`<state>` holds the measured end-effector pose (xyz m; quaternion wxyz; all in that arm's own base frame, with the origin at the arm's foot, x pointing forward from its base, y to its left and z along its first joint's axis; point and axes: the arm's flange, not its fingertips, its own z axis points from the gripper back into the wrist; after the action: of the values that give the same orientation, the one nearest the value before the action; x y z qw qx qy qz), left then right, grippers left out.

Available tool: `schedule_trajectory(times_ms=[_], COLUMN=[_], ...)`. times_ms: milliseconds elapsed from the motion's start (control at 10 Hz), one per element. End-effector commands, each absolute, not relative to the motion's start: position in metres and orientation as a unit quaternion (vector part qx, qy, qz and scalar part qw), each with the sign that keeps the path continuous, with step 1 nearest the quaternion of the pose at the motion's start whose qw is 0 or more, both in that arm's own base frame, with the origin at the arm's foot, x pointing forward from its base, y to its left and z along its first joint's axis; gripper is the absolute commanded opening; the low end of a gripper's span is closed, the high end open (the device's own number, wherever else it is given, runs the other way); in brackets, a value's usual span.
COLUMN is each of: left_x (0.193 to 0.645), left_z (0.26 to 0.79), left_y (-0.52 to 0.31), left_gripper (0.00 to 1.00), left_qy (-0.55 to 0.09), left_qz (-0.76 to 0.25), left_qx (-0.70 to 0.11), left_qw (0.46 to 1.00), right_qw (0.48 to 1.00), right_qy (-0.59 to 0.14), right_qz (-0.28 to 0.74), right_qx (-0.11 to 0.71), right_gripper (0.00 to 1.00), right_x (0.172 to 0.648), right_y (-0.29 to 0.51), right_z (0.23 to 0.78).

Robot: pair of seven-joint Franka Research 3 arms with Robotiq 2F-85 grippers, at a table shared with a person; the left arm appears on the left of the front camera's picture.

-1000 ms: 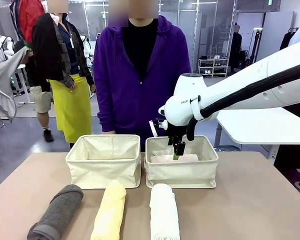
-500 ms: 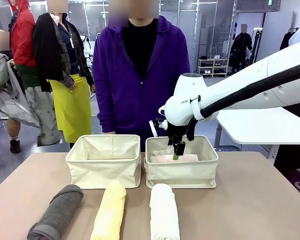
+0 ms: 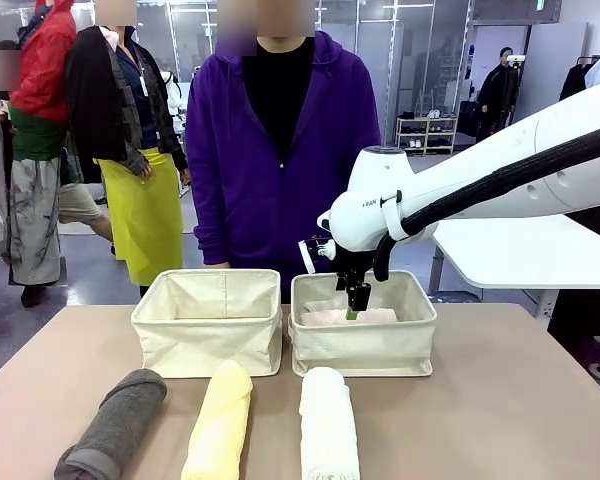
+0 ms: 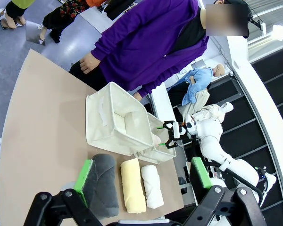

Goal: Divide the towels into two baskets.
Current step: Pick up one hotel-folded towel from the bottom of the table and place it in the Fabric basket indicated by the person.

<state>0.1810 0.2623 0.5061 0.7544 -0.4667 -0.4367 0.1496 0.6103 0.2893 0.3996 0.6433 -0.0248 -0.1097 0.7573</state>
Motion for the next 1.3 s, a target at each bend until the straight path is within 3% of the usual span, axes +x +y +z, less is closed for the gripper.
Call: schedule_trajectory(times_ms=[0,200,500,900,1200], left_x=[0.180,0.180,0.180,0.180,0.180], left_z=[0.507,0.507,0.507,0.507,0.507], left_y=[0.264,0.264,0.264,0.264,0.264], left_gripper=[1.00,1.00,1.00,1.00,1.00], left_qy=[-0.441,-0.441,-0.441,-0.441,-0.441], left_qz=[0.144,0.144,0.144,0.144,0.144], left_qx=[-0.467,-0.467,-0.467,-0.467,-0.467], left_qw=[0.753,0.753,0.753,0.753,0.753], right_qw=[0.642,0.643,0.676,0.773,0.821], right_qy=[-0.109,-0.110,-0.086,-0.105,-0.089], right_qz=[0.758,0.757,0.731,0.611,0.501], right_qx=[-0.026,-0.025,-0.023,0.131,0.257], right_gripper=[1.00,0.99,1.00,1.00,1.00], right_x=[0.610,0.610,0.556,0.483,0.433], right_y=[0.290,0.289,0.280,0.198,0.104], right_z=[0.399,0.400,0.459,0.522,0.517])
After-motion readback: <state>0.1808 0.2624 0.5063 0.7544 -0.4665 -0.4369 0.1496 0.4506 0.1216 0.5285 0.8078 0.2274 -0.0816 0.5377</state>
